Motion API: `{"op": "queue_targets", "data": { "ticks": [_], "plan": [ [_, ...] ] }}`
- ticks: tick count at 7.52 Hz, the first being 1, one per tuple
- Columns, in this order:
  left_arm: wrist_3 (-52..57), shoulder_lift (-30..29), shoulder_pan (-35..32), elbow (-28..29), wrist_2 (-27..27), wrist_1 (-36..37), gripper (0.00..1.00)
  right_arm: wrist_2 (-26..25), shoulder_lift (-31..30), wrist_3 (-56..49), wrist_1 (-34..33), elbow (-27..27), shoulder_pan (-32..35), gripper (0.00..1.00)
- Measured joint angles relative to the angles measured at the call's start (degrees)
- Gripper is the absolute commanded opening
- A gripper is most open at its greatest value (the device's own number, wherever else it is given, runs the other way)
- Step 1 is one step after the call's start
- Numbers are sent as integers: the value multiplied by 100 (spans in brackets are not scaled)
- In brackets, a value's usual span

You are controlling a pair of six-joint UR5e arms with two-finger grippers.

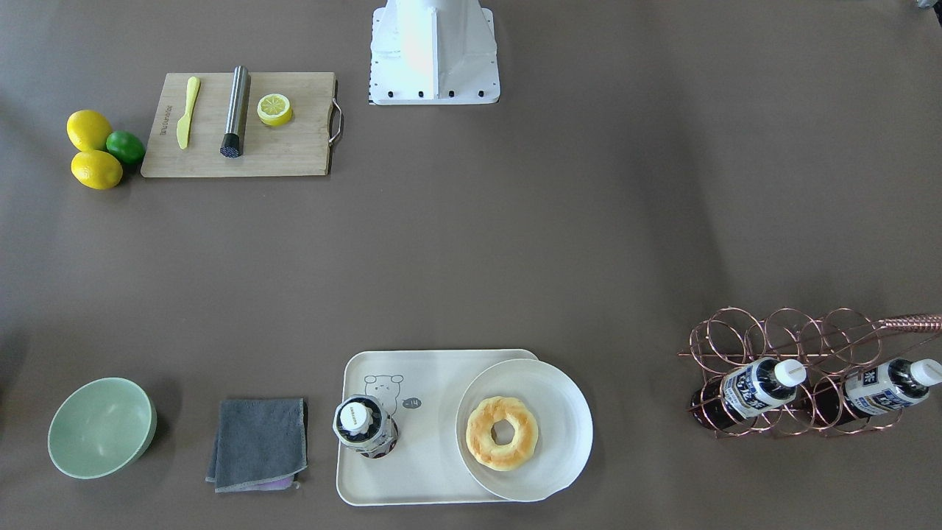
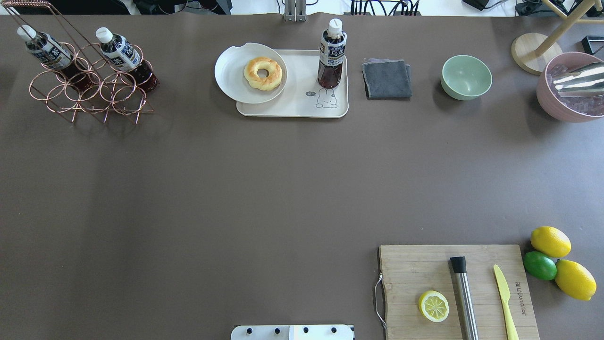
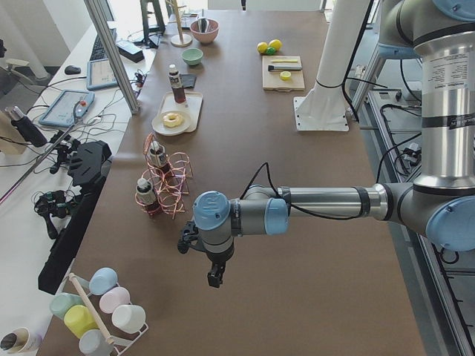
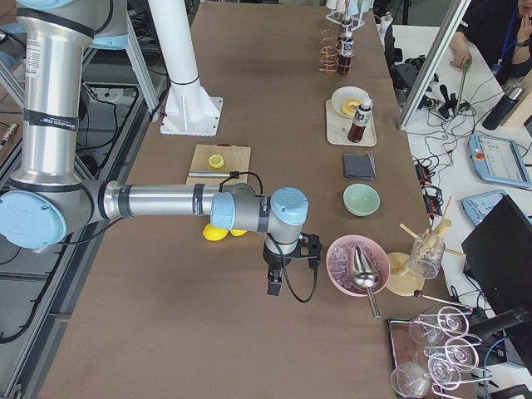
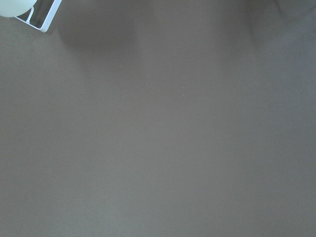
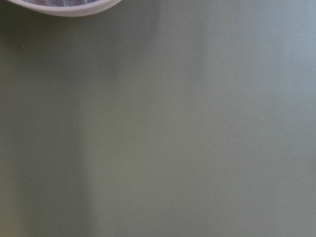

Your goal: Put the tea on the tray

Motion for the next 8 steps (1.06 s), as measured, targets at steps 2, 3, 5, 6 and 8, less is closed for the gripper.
{"op": "queue_targets", "data": {
  "ticks": [2,3,5,6,8],
  "plan": [
    [-2,0,-4,34,4,9,100,402,0,-21,7,9,0,100],
    [2,7,-5,38,-3,11,100,494,0,-28,12,17,0,100],
    [6,40,-6,59,-10,5,100,551,0,-33,17,31,0,100],
    [3,55,-6,63,-11,4,100,556,1,-33,17,46,0,100],
    [2,59,-6,53,-12,3,100,552,8,-33,17,66,0,100]
  ]
}}
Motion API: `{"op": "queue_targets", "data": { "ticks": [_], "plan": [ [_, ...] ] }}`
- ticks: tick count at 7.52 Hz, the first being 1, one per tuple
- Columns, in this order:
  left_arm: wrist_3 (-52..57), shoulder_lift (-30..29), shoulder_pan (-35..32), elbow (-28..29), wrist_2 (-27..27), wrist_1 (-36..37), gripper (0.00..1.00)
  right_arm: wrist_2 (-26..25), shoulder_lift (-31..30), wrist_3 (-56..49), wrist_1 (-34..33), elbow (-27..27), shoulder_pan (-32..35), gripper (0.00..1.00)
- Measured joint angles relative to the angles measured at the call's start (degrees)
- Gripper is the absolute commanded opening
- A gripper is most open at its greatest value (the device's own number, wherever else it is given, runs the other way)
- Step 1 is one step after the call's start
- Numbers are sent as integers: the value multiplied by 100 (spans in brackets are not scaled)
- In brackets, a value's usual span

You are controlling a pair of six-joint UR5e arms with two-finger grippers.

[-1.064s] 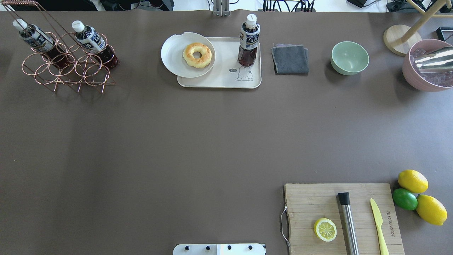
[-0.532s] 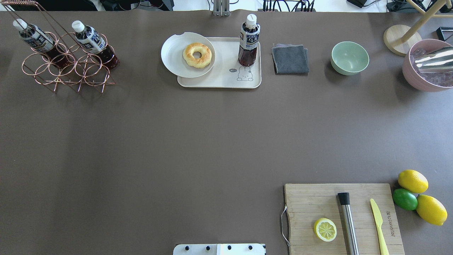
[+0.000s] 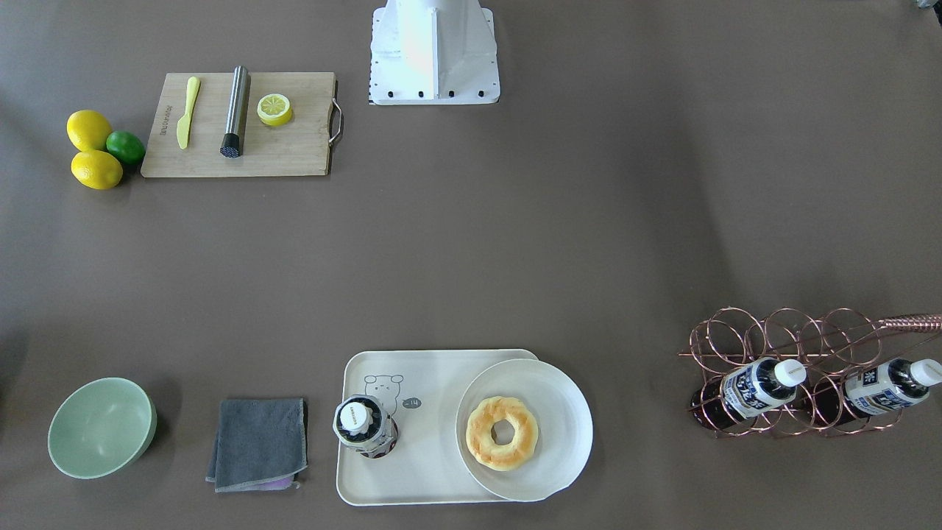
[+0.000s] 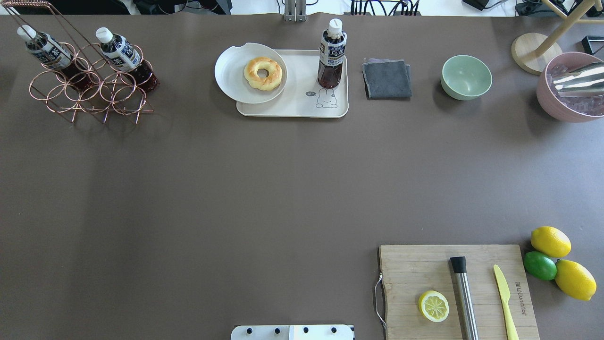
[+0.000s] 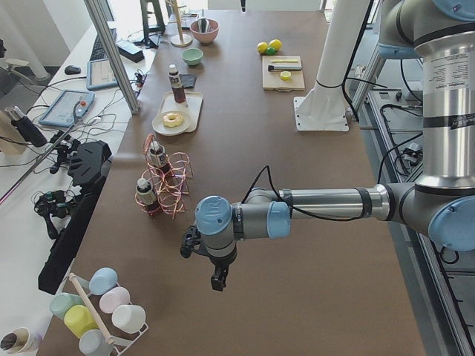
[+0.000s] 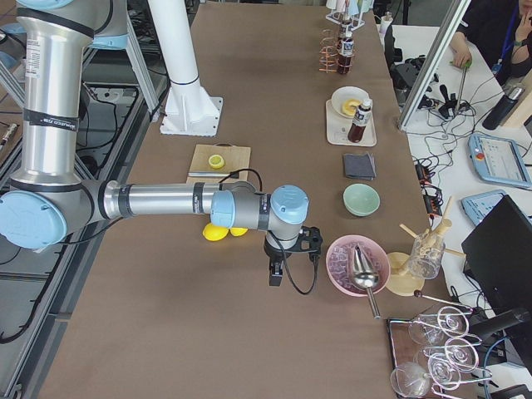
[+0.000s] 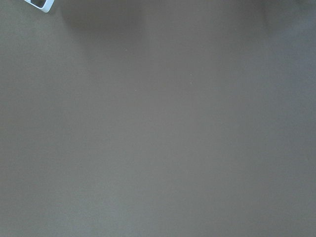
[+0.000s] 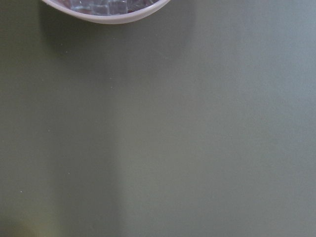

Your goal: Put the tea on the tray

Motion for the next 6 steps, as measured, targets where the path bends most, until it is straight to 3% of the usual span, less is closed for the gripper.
{"op": "queue_targets", "data": {
  "ticks": [6],
  "plan": [
    [4,-2,-13,-25,-7,0,100,-2,-144,19,600,-55,0,100]
  ]
}}
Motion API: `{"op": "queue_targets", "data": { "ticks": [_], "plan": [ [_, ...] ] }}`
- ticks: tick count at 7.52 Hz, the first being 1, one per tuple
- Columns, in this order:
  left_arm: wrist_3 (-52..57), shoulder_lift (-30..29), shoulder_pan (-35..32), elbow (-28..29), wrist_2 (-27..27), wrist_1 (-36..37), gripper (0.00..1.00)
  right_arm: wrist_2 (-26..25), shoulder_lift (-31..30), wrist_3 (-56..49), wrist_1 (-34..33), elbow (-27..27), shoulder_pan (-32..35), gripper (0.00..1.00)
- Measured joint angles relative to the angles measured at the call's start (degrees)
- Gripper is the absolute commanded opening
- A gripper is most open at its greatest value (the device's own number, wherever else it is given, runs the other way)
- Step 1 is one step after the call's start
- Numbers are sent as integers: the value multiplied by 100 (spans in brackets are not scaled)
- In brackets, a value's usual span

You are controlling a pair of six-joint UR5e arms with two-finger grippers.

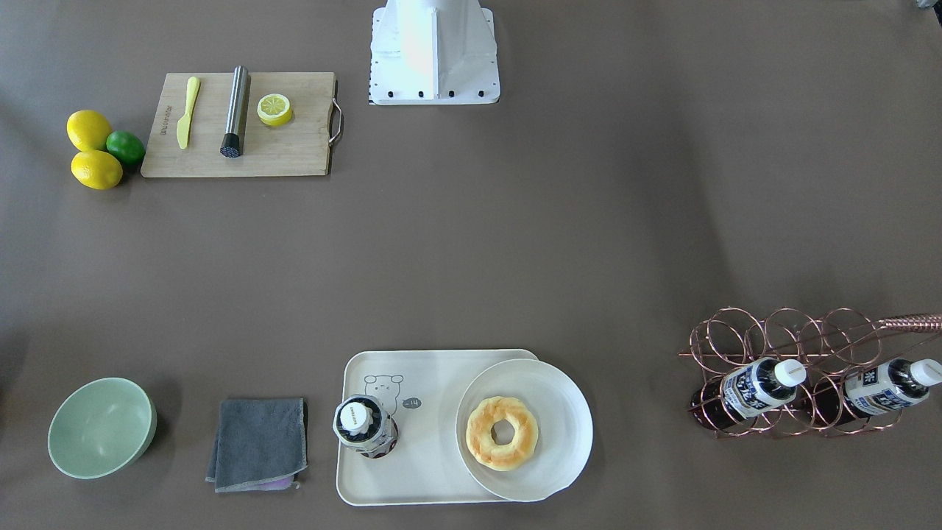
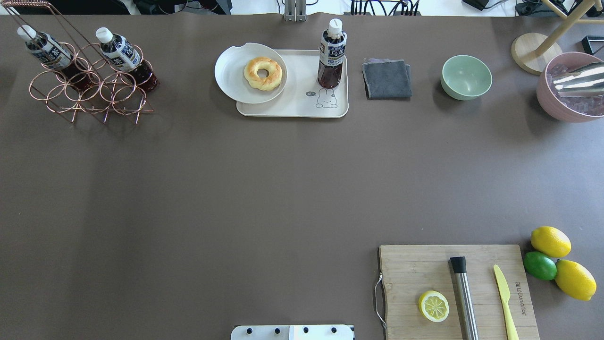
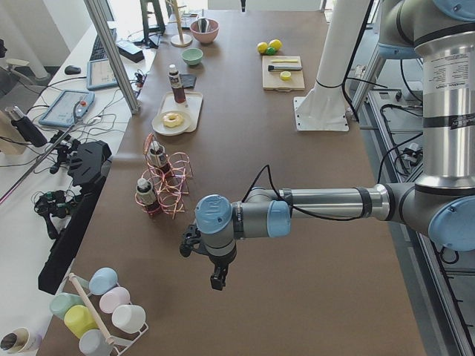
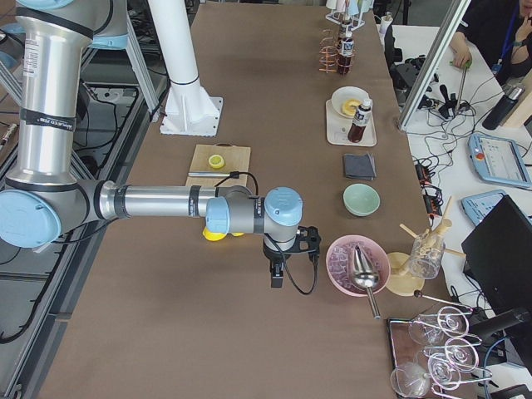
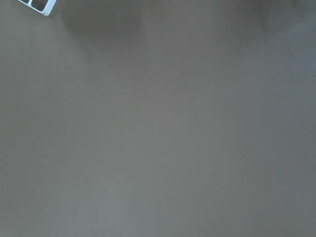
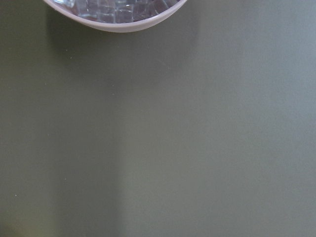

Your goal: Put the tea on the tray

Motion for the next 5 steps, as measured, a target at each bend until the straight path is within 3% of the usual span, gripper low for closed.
{"op": "queue_targets", "data": {
  "ticks": [5],
  "plan": [
    [1,14,-4,-3,-2,0,100,8,-33,16,37,-5,0,100]
  ]
}}
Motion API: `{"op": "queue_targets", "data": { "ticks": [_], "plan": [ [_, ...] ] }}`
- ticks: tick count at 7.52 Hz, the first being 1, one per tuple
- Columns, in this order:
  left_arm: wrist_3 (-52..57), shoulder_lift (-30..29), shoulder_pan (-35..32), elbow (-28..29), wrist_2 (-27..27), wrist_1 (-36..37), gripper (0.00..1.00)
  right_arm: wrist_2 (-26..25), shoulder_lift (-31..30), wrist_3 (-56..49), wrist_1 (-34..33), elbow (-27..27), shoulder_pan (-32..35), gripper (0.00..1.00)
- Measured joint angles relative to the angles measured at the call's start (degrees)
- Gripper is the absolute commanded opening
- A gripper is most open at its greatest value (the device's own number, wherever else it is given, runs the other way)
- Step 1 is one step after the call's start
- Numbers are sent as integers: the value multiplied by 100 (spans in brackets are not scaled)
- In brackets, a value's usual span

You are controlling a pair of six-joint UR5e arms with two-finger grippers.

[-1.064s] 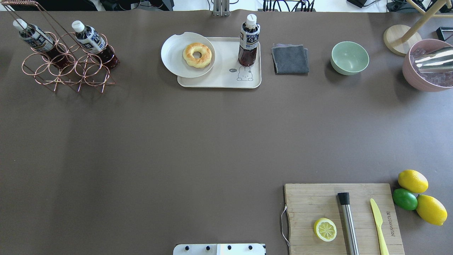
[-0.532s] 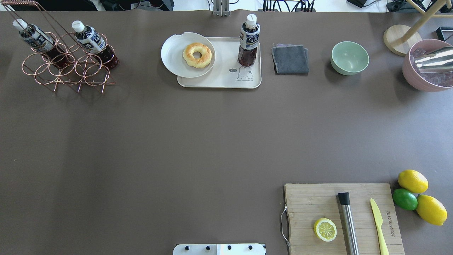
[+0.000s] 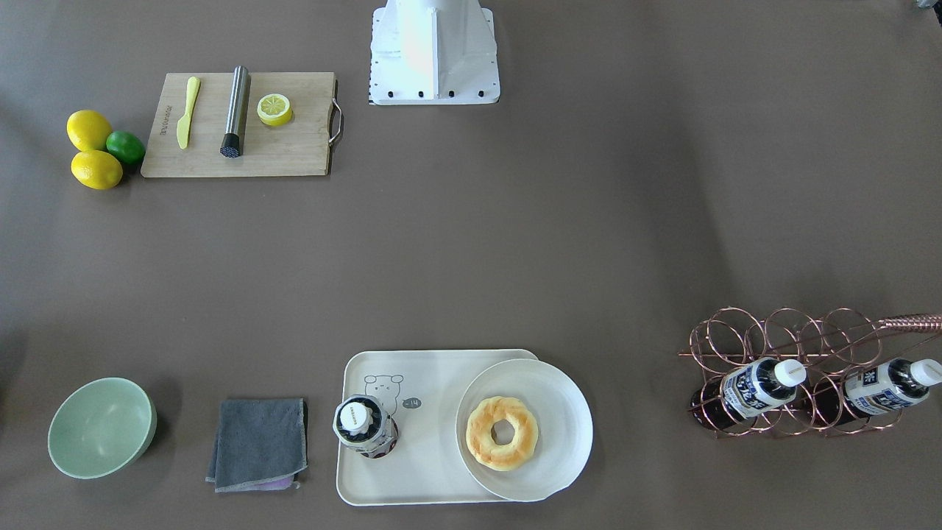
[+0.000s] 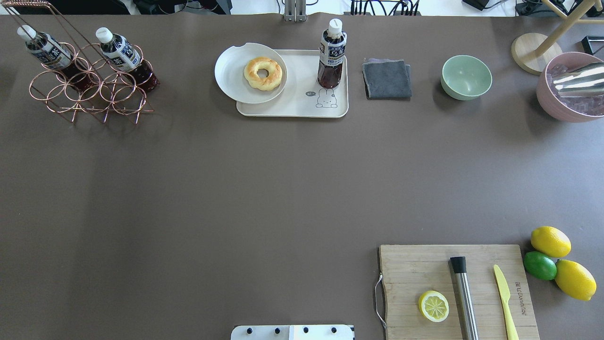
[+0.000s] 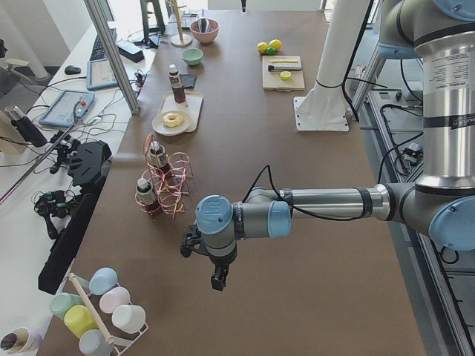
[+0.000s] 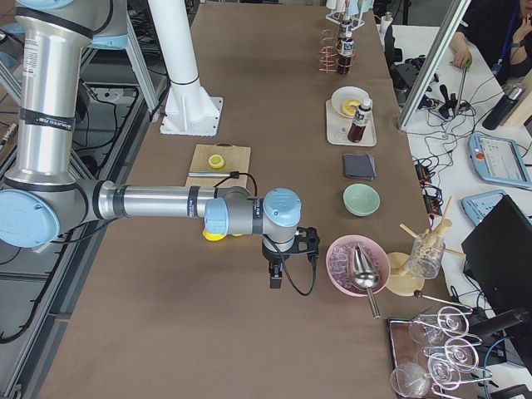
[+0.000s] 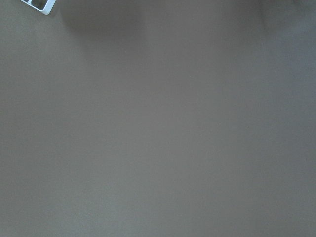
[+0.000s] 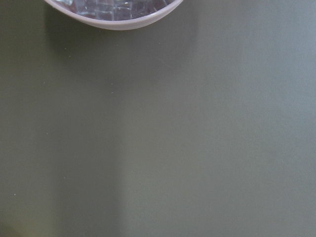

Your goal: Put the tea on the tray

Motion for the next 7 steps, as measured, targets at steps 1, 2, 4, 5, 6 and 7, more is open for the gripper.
{"op": "queue_targets", "data": {
  "ticks": [1,2,4,5,6,7],
  "plan": [
    [0,2,-1,0,0,0,100,1,-4,0,-2,-4,0,100],
    [0,2,-5,-1,0,0,100,5,-10,1,-4,-6,0,100],
    [0,3,-8,-3,0,0,100,15,-14,1,-4,-28,0,100],
    [0,3,-9,-1,0,0,100,14,-15,0,-5,-41,0,100],
    [0,3,-9,5,5,0,100,15,-12,0,-5,-48,0,100],
    [0,3,-9,16,7,0,100,17,-9,0,-5,-55,0,100]
  ]
}}
